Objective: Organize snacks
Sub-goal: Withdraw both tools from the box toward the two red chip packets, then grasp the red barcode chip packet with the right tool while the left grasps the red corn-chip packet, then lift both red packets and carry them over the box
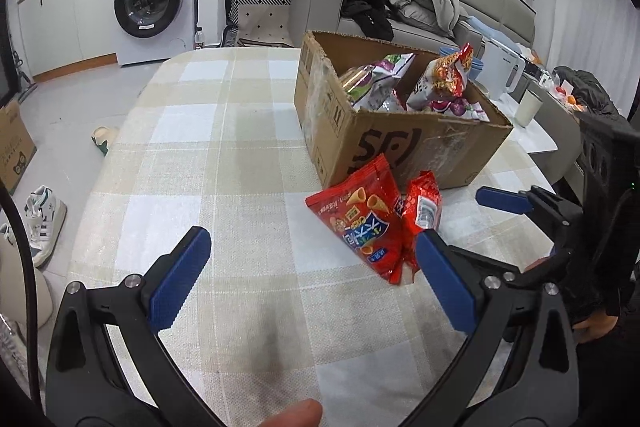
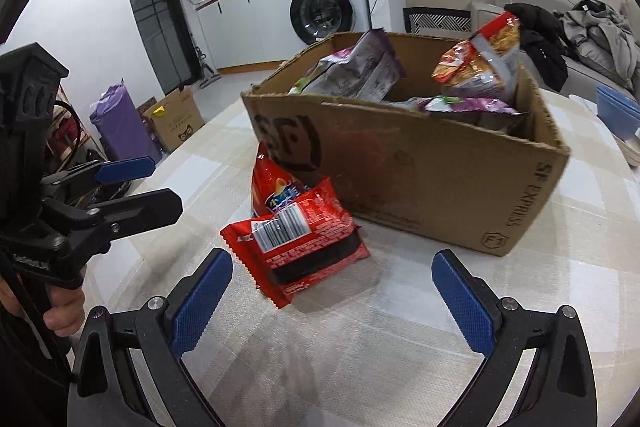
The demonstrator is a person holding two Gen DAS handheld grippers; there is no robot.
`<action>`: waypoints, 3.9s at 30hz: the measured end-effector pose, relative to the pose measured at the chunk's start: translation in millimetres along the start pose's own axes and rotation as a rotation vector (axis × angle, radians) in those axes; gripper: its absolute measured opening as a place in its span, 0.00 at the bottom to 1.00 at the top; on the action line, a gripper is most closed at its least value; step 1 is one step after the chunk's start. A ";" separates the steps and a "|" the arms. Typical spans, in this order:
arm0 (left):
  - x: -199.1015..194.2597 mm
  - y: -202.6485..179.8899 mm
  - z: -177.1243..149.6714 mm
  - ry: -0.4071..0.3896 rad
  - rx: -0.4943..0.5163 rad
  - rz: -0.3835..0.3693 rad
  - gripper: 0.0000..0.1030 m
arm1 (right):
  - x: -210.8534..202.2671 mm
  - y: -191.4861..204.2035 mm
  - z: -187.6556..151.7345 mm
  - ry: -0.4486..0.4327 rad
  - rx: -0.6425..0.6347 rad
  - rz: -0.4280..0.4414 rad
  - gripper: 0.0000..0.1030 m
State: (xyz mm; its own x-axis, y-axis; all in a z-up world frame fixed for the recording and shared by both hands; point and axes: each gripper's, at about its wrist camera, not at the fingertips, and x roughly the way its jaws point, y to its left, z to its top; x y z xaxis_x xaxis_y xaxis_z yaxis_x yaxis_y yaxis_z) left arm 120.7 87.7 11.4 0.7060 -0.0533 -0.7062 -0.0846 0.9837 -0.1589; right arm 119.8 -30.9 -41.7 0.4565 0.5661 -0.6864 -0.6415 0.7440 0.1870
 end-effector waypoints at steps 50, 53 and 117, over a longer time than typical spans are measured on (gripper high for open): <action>40.2 1.2 -14.0 0.082 -0.063 -0.007 0.99 | -19.5 -8.9 -13.8 -0.083 -0.016 0.015 0.47; 54.0 -2.8 -12.9 0.104 -0.094 -0.017 0.99 | -27.1 -18.4 -22.1 -0.082 -0.007 -0.007 0.47; 12.7 -49.5 3.1 0.004 -0.018 -0.157 0.37 | -59.7 -47.3 -22.6 -0.176 0.080 0.020 0.47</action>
State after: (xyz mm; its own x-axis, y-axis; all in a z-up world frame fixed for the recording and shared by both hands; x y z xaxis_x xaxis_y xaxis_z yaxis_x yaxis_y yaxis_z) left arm 136.0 38.9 12.4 0.7090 -0.2068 -0.6742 0.0142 0.9600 -0.2796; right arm 108.9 -108.0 -25.4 0.5489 0.6294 -0.5501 -0.6040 0.7535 0.2595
